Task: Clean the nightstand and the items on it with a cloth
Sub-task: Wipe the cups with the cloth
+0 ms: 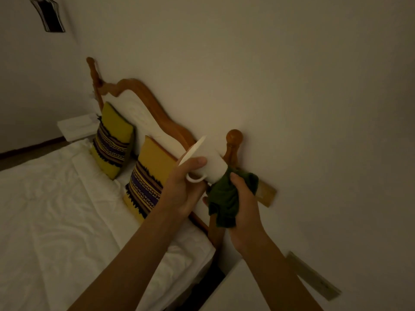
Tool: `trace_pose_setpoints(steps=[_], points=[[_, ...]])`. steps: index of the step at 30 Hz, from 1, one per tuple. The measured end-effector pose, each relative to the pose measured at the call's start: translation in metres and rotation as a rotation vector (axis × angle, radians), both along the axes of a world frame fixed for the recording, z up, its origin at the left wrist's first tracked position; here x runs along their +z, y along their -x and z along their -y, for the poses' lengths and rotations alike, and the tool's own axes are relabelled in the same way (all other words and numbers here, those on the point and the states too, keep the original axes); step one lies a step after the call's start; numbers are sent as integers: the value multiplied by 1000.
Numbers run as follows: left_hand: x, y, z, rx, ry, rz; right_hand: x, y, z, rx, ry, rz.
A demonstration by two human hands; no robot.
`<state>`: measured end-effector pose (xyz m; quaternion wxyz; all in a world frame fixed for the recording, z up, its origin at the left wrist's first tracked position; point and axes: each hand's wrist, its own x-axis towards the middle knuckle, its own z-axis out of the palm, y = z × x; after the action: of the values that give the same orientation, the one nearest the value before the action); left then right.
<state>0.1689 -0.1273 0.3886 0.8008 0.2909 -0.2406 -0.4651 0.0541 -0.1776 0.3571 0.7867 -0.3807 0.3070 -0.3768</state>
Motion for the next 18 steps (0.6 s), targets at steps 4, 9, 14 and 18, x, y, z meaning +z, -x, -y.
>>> trace_pose_setpoints(steps=[4,9,14,18], points=[[9,2,6,-12,-18,11,-8,2,-13,-37,208,-104],[14,-1,1,-65,-83,86,-7,13,2,-126,585,-278],[9,8,2,-6,-158,225,-20,3,9,-106,334,-197],[4,13,3,77,-224,308,-30,1,13,29,193,-251]])
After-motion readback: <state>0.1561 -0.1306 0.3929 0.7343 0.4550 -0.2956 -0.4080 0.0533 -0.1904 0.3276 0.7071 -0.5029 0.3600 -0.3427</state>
